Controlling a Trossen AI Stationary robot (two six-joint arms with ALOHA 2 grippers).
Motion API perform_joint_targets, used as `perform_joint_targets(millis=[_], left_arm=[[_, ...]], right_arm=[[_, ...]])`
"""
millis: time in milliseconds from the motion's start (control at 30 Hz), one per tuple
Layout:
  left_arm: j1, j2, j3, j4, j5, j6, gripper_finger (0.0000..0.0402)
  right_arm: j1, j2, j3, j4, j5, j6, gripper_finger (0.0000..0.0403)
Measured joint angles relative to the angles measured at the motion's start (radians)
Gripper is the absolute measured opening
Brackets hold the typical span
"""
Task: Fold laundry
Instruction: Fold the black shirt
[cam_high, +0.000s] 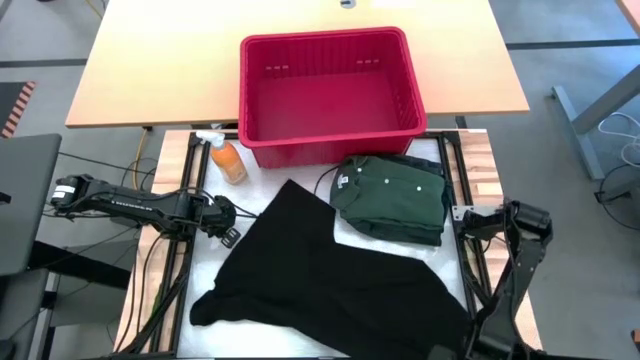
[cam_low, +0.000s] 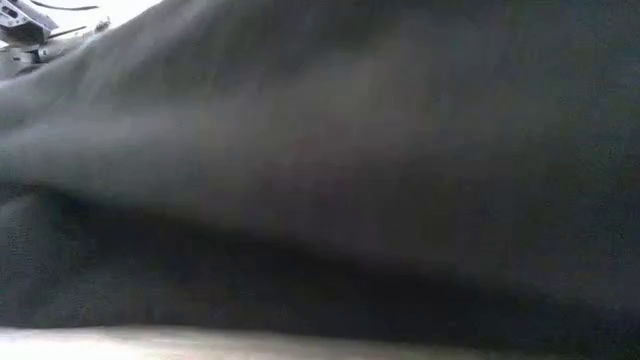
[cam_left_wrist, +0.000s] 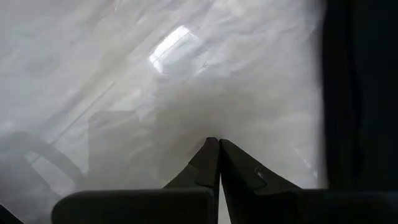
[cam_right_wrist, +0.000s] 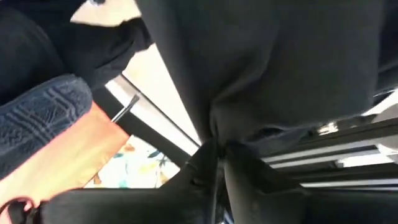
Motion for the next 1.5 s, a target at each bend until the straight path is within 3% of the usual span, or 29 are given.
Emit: perform_joint_targets(millis=[300,467,567,767,1000,1200,1500], left_arm=[[0.000,0.000,0.000,0.010,0.013,-0.008,0.0000],[0.000,0.001,-0.003,0.058,0.010,-0.008,0.0000],[-0.017,0.008,-0.008,0.234,0.065,0.001,0.0000],[-0.116,0.098,-0.003,0.588,0.051,-0.010,0.0000],[-0.181,0.343,-0.001,0.805,-0.040,-0.081,0.0000],[-0.176,0.511,0.006,0.854,-0.050,-0.182,0.0000],[-0.093,0.518,0.008,0.827,-0.140,-0.161,0.0000]], right_arm=[[0.014,-0.050,0.000,-0.020,-0.042,-0.010,0.0122],[-0.008,-0.064,0.000,-0.241,0.268,-0.076,0.0142],[-0.071,-0.053,-0.008,-0.367,0.378,-0.079,0.0141],[-0.190,-0.035,-0.118,-0.417,0.345,-0.142,0.0128],[-0.278,-0.038,-0.241,-0.464,0.288,-0.268,0.0122],[-0.414,-0.038,-0.288,-0.590,0.282,-0.471,0.0122],[-0.655,-0.039,-0.236,-0.873,0.363,-0.659,0.0122]])
